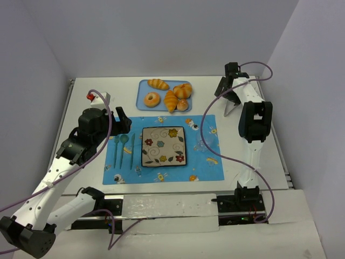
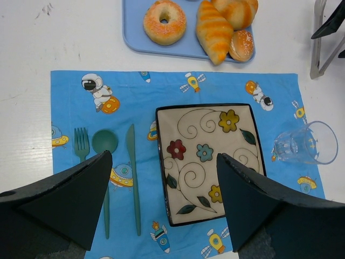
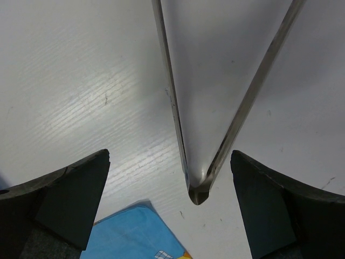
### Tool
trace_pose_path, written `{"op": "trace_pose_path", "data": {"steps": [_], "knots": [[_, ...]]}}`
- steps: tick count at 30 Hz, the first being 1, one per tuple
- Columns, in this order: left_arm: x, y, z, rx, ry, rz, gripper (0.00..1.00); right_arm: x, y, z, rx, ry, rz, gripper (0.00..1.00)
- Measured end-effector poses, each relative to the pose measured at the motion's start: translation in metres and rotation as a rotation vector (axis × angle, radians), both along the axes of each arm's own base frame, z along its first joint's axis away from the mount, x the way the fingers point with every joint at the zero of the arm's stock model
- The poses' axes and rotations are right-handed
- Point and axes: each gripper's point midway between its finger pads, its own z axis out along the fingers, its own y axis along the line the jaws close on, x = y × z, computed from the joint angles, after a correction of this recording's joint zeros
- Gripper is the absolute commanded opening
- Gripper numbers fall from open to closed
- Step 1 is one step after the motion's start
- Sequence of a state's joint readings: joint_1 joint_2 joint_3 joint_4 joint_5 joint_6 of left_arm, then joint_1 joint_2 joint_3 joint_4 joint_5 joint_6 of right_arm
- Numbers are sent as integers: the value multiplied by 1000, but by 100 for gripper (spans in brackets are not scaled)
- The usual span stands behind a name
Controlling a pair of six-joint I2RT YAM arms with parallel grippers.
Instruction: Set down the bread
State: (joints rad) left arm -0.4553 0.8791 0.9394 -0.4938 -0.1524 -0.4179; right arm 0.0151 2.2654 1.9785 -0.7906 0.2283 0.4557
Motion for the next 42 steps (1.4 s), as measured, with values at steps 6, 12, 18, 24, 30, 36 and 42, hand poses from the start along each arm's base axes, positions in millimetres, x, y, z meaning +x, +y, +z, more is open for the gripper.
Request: {"op": "trace_pose_path", "data": {"steps": [6, 12, 18, 24, 30, 36, 42], "knots": [[0, 0, 0, 0, 0, 0, 88, -2, -16, -8, 1, 13, -34, 100], [0, 0, 0, 0, 0, 1, 88, -8, -34, -22, 13, 40, -82, 100], [0, 0, 0, 1, 1, 1, 88, -10, -36, -37, 22, 68, -88, 100], [1, 1, -2, 2, 5, 5, 88, 2, -34, -45, 42, 63, -92, 100], [2, 1, -2, 3, 6, 6, 88, 2, -35, -47, 46, 66, -100, 91], [2, 1, -3, 4, 8, 6, 88, 2, -36, -47, 57, 65, -102, 60], [2, 1, -4, 6, 12, 6, 88, 5, -33, -47, 77, 62, -88, 29]]}}
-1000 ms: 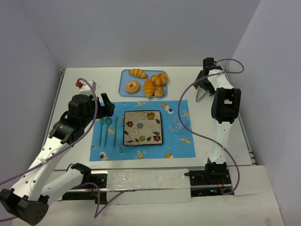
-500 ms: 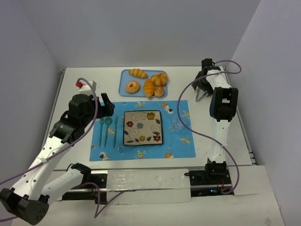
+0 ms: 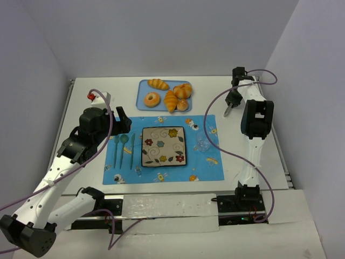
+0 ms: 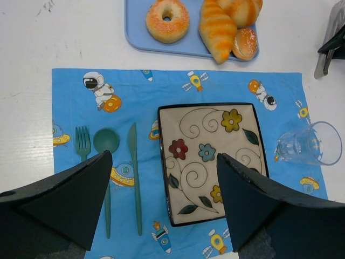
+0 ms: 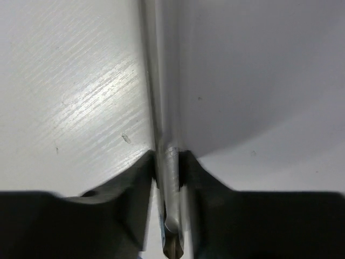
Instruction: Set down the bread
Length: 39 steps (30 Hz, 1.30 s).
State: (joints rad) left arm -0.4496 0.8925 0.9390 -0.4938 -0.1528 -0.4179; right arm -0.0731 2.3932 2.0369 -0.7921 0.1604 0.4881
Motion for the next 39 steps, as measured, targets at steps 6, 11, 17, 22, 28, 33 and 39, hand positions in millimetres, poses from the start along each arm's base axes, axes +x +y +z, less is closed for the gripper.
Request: {"op": "trace_pose_path", "data": {"steps": [6, 11, 17, 22, 28, 33, 39], "knots": [[1, 0, -2, 2, 5, 0, 88, 2, 2, 0, 8, -13, 3, 21], [1, 0, -2, 3, 5, 0, 88, -5, 2, 0, 7, -21, 2, 25], [1, 0, -3, 5, 10, 1, 88, -6, 3, 0, 12, -21, 9, 44], [2, 0, -3, 5, 11, 1, 88, -5, 6, 1, 23, -28, 22, 71], [2, 0, -4, 7, 14, 3, 88, -4, 5, 2, 17, -30, 31, 100], [3, 1, -4, 7, 14, 6, 88, -4, 5, 2, 14, -28, 41, 100], [3, 1, -4, 7, 14, 6, 88, -4, 6, 2, 17, -32, 48, 93]]}}
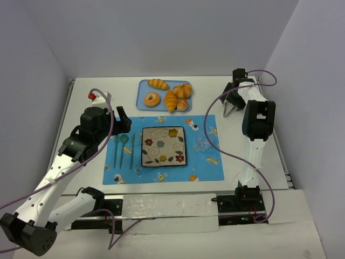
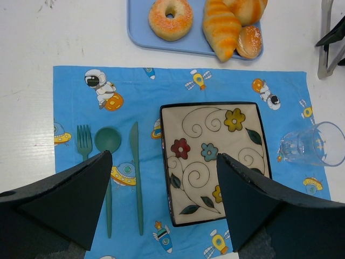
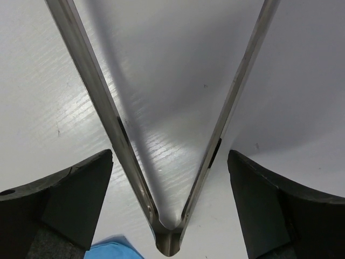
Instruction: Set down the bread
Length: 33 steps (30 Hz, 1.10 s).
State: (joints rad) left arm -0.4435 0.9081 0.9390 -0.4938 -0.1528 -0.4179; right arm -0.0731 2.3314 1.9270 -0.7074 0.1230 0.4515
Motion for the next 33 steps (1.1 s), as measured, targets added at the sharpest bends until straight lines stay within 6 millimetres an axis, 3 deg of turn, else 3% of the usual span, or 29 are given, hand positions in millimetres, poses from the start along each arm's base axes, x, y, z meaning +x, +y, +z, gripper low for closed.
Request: {"op": "trace_pose_path", "data": {"steps": [6, 7, 9, 11, 19, 23, 27, 33], "knots": [[0, 0, 0, 0, 0, 0, 88, -7, 0, 0, 4, -3, 0, 68], [0, 0, 0, 0, 0, 0, 88, -7, 0, -1, 5, -2, -1, 59], [0, 0, 0, 0, 0, 0, 88, -8, 0, -1, 9, -3, -2, 56], [0, 0, 0, 0, 0, 0, 88, -7, 1, -1, 11, -3, 1, 45], [0, 0, 0, 0, 0, 0, 88, -10, 2, 1, 17, -3, 0, 45], [0, 0, 0, 0, 0, 0, 88, -16, 3, 11, 7, -1, 1, 46], [0, 0, 0, 0, 0, 0, 88, -17, 4, 55, -20, -68, 1, 50], [0, 0, 0, 0, 0, 0, 88, -19, 18, 146, -46, -247, 27, 52]]}}
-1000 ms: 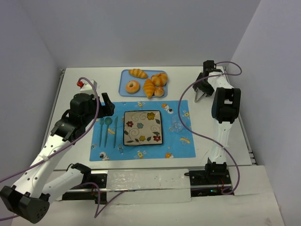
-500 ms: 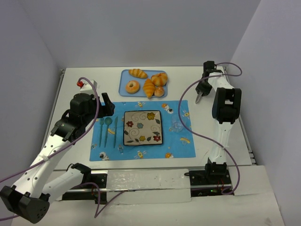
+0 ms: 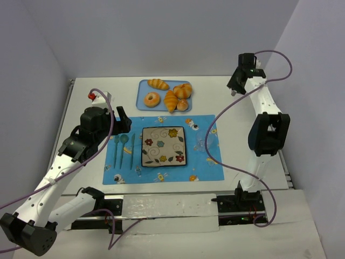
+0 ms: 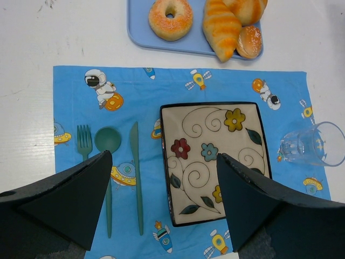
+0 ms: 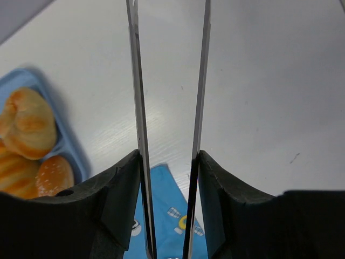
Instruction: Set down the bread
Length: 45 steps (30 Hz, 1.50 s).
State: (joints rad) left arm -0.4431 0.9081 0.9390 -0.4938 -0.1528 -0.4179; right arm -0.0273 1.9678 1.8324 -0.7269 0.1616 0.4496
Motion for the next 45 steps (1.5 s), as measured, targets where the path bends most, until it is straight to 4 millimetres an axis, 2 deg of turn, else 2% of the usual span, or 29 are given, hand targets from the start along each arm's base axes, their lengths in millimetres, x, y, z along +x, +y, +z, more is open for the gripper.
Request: {"op": "trace_pose_path", "data": {"steps": [5, 10, 14, 19, 23, 26, 28, 35, 42, 45], "knots": [[0, 0, 0, 0, 0, 0, 88, -7, 9, 43, -7, -88, 18, 51], [0, 0, 0, 0, 0, 0, 88, -19, 24, 64, -25, -122, 47, 51], [0, 0, -1, 2, 3, 0, 88, -35, 59, 81, -42, -152, 129, 51], [1, -1, -4, 6, 11, 1, 88, -69, 113, 108, -40, -210, 268, 51], [2, 0, -4, 6, 12, 2, 88, -97, 135, 120, -27, -243, 342, 51], [2, 0, -5, 8, 16, 3, 88, -112, 146, 121, -18, -250, 381, 51], [3, -1, -7, 11, 21, 3, 88, -120, 154, 114, -19, -239, 408, 51], [3, -1, -8, 13, 25, 3, 88, -144, 178, 69, -15, -139, 497, 50], [4, -1, -9, 14, 28, 4, 88, -136, 185, 63, -9, -148, 503, 50], [5, 0, -10, 15, 30, 6, 88, -129, 190, 53, -6, -124, 509, 49]]}}
